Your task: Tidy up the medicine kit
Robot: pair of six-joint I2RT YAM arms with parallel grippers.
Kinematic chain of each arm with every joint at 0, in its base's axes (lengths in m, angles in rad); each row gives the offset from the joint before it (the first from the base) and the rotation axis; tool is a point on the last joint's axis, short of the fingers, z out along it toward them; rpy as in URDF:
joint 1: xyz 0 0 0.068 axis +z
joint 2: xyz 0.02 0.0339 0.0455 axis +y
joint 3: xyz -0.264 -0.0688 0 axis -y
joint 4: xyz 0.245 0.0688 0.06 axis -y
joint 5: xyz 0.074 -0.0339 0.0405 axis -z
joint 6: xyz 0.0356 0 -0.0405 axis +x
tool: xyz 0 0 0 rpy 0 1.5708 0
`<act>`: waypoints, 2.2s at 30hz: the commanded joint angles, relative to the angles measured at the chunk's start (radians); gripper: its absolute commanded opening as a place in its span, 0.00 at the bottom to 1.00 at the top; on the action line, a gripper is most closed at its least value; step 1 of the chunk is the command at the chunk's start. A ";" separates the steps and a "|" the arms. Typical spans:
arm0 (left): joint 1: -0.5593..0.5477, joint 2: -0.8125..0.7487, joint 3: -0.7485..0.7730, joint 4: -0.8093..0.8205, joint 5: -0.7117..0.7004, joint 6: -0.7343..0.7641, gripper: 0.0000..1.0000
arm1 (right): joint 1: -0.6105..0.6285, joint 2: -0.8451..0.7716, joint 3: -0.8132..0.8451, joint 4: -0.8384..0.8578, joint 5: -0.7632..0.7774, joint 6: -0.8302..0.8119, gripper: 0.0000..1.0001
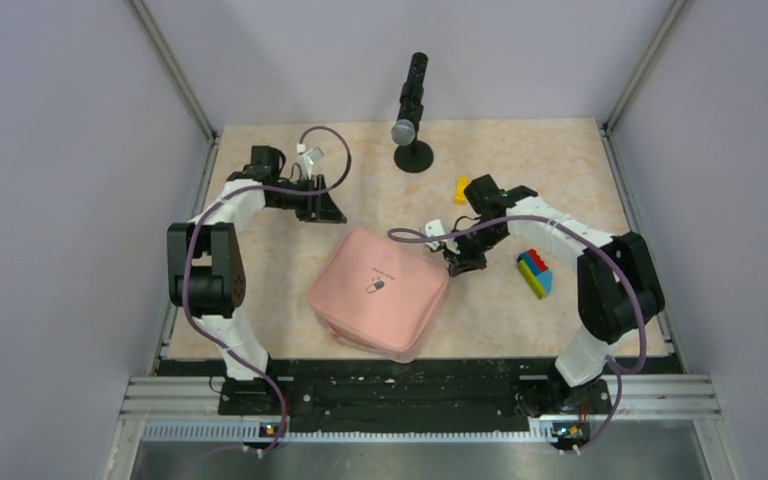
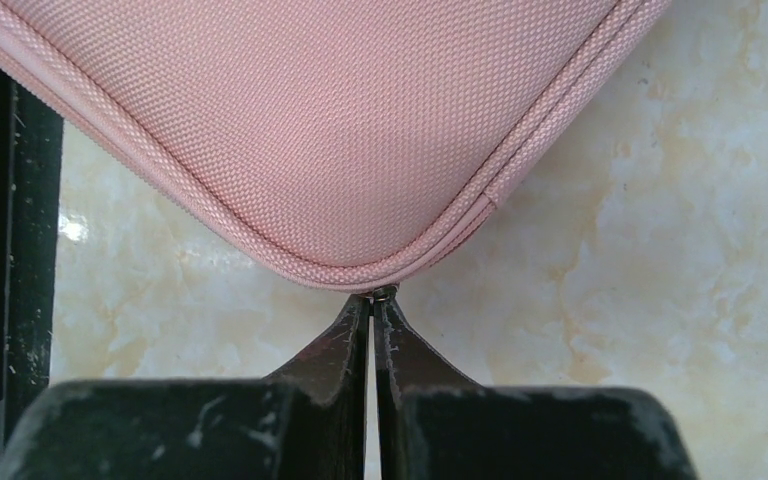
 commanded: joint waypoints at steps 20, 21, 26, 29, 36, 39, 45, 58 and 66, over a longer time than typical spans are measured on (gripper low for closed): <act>-0.236 0.056 -0.038 0.351 0.055 -0.103 0.57 | 0.077 0.132 0.265 0.136 0.289 -0.026 0.00; -0.239 0.053 -0.062 0.376 0.052 -0.121 0.57 | 0.089 0.145 0.285 0.126 0.295 -0.026 0.00; -0.263 0.047 -0.155 0.472 0.052 -0.169 0.57 | 0.130 0.178 0.326 0.135 0.303 -0.029 0.00; -0.288 0.066 -0.151 0.424 0.012 -0.138 0.53 | 0.147 0.203 0.351 0.137 0.310 -0.027 0.00; -0.296 0.069 -0.128 0.275 -0.070 -0.015 0.13 | 0.146 0.215 0.356 0.136 0.339 -0.046 0.00; -0.283 0.064 -0.125 0.220 -0.064 0.029 0.00 | 0.135 0.186 0.326 0.095 0.337 -0.084 0.00; -0.214 0.008 -0.146 0.224 -0.121 0.026 0.00 | 0.100 0.069 0.181 -0.032 0.356 -0.187 0.00; -0.113 -0.080 -0.288 0.487 -0.105 -0.282 0.15 | 0.109 -0.018 0.043 -0.081 0.272 0.018 0.00; -0.102 -0.069 -0.223 0.414 -0.033 -0.248 0.36 | -0.002 -0.032 0.027 -0.036 0.040 0.032 0.34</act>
